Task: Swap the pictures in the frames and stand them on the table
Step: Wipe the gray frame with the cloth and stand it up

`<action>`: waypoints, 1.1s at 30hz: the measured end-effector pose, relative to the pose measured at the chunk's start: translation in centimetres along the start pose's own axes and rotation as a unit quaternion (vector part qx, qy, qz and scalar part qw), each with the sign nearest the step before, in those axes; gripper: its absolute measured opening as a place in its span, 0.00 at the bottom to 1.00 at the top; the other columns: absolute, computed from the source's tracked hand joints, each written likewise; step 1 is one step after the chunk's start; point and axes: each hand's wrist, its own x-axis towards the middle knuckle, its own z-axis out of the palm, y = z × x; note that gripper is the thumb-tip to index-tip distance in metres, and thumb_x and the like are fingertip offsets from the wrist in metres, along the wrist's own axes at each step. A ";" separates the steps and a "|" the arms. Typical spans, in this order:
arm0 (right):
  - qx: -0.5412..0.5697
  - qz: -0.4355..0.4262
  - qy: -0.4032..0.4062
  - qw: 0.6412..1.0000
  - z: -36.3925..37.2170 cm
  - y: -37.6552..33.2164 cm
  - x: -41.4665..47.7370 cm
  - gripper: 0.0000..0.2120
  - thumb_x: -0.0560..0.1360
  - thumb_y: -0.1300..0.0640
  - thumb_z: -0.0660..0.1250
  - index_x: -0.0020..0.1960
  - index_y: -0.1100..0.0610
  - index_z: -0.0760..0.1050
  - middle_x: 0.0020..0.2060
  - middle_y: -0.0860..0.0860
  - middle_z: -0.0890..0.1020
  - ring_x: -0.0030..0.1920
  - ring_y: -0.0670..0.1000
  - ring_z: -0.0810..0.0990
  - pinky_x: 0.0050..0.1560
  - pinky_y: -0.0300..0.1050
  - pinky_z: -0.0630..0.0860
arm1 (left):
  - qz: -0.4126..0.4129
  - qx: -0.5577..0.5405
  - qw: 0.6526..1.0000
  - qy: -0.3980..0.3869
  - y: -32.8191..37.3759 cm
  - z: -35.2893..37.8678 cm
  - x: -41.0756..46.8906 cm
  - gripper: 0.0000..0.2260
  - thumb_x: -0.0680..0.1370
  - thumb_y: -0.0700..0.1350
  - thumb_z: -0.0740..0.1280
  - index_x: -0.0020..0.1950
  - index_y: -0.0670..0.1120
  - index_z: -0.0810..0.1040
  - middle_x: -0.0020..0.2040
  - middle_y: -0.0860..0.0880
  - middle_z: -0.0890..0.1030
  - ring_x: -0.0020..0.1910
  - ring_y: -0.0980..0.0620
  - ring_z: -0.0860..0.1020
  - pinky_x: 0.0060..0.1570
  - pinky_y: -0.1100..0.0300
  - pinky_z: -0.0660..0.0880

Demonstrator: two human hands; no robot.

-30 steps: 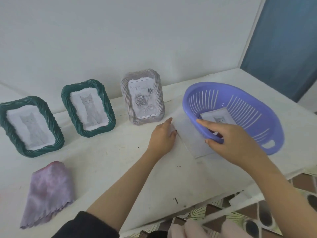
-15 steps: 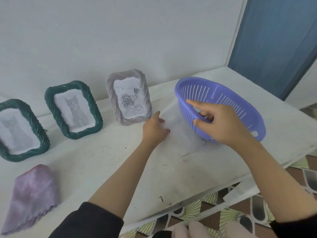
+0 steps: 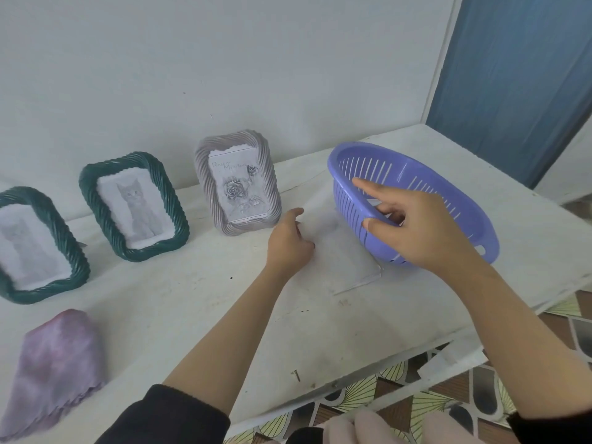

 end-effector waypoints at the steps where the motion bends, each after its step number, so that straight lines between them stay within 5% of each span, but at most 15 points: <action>1: 0.000 -0.001 0.002 1.000 0.0 0.1 0.0 0.25 0.72 0.62 0.68 0.65 0.42 0.71 0.38 0.39 0.80 0.32 0.46 0.74 0.41 0.34 0.73 | 0.006 -0.002 1.000 -0.003 -0.1 0.0 -0.1 0.30 0.69 0.34 0.67 0.70 0.47 0.64 0.45 0.52 0.74 0.52 0.48 0.75 0.48 0.61 0.68; 5: -0.009 -0.002 -0.003 1.000 0.1 0.4 0.0 0.26 0.72 0.60 0.68 0.66 0.40 0.70 0.36 0.37 0.79 0.30 0.44 0.72 0.38 0.29 0.71 | 0.024 0.028 0.999 -0.039 -0.6 0.0 0.0 0.34 0.71 0.37 0.67 0.74 0.46 0.56 0.67 0.48 0.73 0.60 0.47 0.73 0.63 0.56 0.66; 8: -0.011 -0.001 -0.006 1.000 0.4 0.5 0.0 0.27 0.72 0.60 0.68 0.66 0.39 0.69 0.36 0.38 0.79 0.29 0.42 0.72 0.37 0.27 0.71 | 0.030 0.025 0.998 -0.040 -0.6 -0.1 -0.1 0.32 0.73 0.37 0.65 0.74 0.44 0.56 0.65 0.48 0.76 0.61 0.46 0.74 0.66 0.53 0.64; 12: -0.015 0.001 -0.012 1.000 0.7 0.4 -0.1 0.27 0.72 0.60 0.68 0.66 0.39 0.69 0.37 0.39 0.79 0.29 0.43 0.71 0.36 0.28 0.71 | 0.021 -0.003 1.000 -0.020 -0.5 0.1 -0.2 0.30 0.73 0.35 0.63 0.73 0.43 0.60 0.60 0.47 0.79 0.66 0.50 0.70 0.60 0.65 0.64; 17: -0.022 -0.005 -0.010 1.000 0.7 0.4 -0.2 0.27 0.72 0.59 0.68 0.67 0.39 0.67 0.38 0.40 0.79 0.30 0.47 0.70 0.36 0.31 0.72 | 0.022 -0.011 1.000 -0.006 -0.2 0.4 -0.6 0.26 0.72 0.34 0.63 0.70 0.47 0.65 0.51 0.49 0.78 0.53 0.51 0.76 0.50 0.67 0.65; 20: -0.020 -0.008 -0.009 1.000 0.5 0.5 -0.1 0.27 0.72 0.60 0.68 0.67 0.41 0.68 0.37 0.42 0.78 0.31 0.41 0.73 0.36 0.25 0.69 | 0.049 0.001 0.999 0.016 -0.1 0.3 -0.9 0.25 0.72 0.32 0.61 0.67 0.47 0.68 0.46 0.53 0.76 0.46 0.53 0.73 0.45 0.67 0.65; 29: -0.023 -0.008 -0.012 1.000 0.6 0.6 -0.1 0.27 0.72 0.59 0.67 0.67 0.39 0.67 0.39 0.44 0.80 0.31 0.41 0.72 0.36 0.25 0.69 | 0.042 -0.039 0.998 0.002 0.1 0.1 -0.9 0.28 0.70 0.30 0.57 0.70 0.45 0.65 0.49 0.46 0.74 0.45 0.50 0.71 0.43 0.69 0.65; 33: -0.031 -0.008 -0.015 0.999 0.7 0.7 -0.1 0.28 0.72 0.59 0.67 0.67 0.38 0.66 0.38 0.45 0.78 0.29 0.46 0.70 0.35 0.26 0.69 | 0.022 -0.040 0.999 -0.020 0.3 -0.1 -0.9 0.29 0.70 0.32 0.59 0.70 0.47 0.65 0.48 0.46 0.75 0.47 0.49 0.72 0.46 0.62 0.69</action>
